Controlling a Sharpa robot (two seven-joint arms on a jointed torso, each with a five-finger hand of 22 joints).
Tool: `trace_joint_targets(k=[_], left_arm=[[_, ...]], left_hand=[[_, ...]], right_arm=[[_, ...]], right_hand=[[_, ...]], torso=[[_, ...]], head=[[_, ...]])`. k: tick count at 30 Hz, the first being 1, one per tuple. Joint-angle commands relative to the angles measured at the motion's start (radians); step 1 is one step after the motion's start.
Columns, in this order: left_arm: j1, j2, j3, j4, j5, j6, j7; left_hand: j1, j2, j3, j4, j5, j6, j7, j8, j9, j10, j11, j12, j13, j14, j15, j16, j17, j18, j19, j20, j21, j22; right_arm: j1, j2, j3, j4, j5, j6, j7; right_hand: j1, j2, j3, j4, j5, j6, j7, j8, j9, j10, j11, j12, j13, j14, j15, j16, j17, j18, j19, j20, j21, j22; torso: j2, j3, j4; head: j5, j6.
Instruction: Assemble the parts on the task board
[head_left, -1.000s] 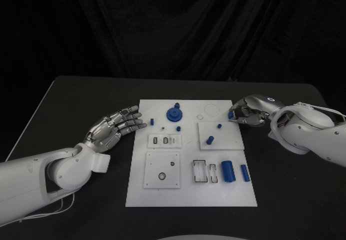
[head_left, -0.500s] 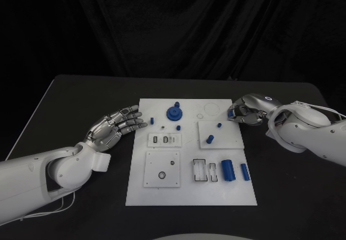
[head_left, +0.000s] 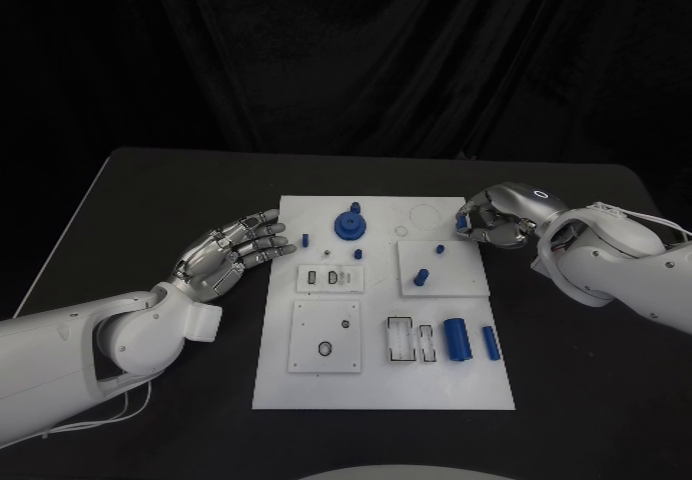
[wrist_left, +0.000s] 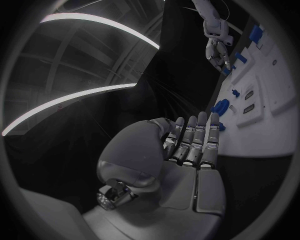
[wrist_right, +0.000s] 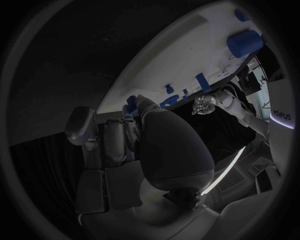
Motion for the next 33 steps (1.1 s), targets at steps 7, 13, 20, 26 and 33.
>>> trace_joint_targets(k=[7,13,20,26,33], left_arm=[[-0.002,-0.005,0.001,0.008,0.003,0.008,0.009],[-0.002,-0.004,0.001,0.011,0.003,0.006,0.022],[-0.002,-0.004,0.001,0.014,0.003,0.004,0.025],[-0.002,-0.003,0.001,0.014,0.003,0.002,0.026],[-0.002,0.002,0.001,0.010,0.003,0.005,0.025]], left_hand=[[-0.009,0.000,0.008,0.001,0.002,0.006,0.003,0.008,0.001,0.006,0.002,0.006,0.001,-0.003,0.003,0.004,-0.001,-0.020,-0.009,0.002,0.006,0.001],[-0.011,0.001,0.012,0.000,0.004,0.016,0.003,0.013,0.003,0.009,0.001,0.008,0.002,-0.002,0.003,0.006,-0.001,-0.020,-0.010,0.002,0.008,0.002],[-0.012,0.001,0.014,0.000,0.006,0.019,0.003,0.014,0.003,0.011,0.001,0.008,0.002,-0.001,0.003,0.006,-0.001,-0.020,-0.011,0.001,0.009,0.003],[-0.013,0.000,0.015,-0.001,0.008,0.022,0.003,0.015,0.004,0.012,0.000,0.009,0.002,-0.001,0.002,0.007,-0.001,-0.020,-0.011,0.001,0.009,0.003],[-0.013,0.000,0.015,-0.001,0.008,0.022,0.003,0.015,0.004,0.012,0.000,0.009,0.002,-0.001,0.002,0.007,-0.001,-0.020,-0.011,0.001,0.009,0.003]], right_arm=[[0.011,-0.010,0.003,0.123,-0.005,-0.133,0.023],[0.012,0.025,0.004,0.211,-0.037,-0.118,0.021],[-0.003,0.094,0.004,0.249,-0.090,-0.044,-0.020],[-0.014,0.147,0.004,0.245,-0.149,0.000,-0.095],[-0.021,0.196,0.004,0.224,-0.192,0.046,-0.167]], right_hand=[[0.009,-0.001,0.003,-0.002,-0.001,0.018,0.000,0.009,0.014,0.006,0.007,0.002,0.001,0.006,0.005,0.005,0.035,0.014,0.004,0.000,-0.001,0.141],[0.005,-0.004,0.000,-0.001,-0.009,0.020,0.002,0.008,0.019,0.011,0.012,0.005,0.006,0.008,0.009,0.007,0.038,0.014,0.004,0.002,-0.003,0.141],[0.002,-0.006,-0.002,-0.002,-0.015,0.030,0.005,0.011,0.027,0.012,0.017,0.006,0.006,0.009,0.013,0.008,0.038,0.014,0.004,0.006,-0.006,0.140],[0.000,-0.012,-0.006,-0.007,-0.007,0.046,0.001,0.018,0.039,0.009,0.016,0.004,0.004,0.007,0.013,0.006,0.036,0.017,-0.001,0.008,-0.018,0.137],[-0.010,-0.020,-0.012,-0.010,0.012,0.055,-0.002,0.021,0.055,0.002,0.013,0.001,-0.002,0.003,0.011,0.001,0.031,0.022,-0.011,0.007,-0.040,0.131]], torso=[[0.000,-0.0003,-0.0008],[-0.001,-0.0008,-0.0014],[0.000,-0.0015,0.0005],[0.000,-0.0012,0.0006],[-0.002,-0.0022,0.0003]], head=[[0.004,-0.003],[0.002,-0.005],[0.000,-0.007],[0.002,-0.007],[0.004,-0.013]])
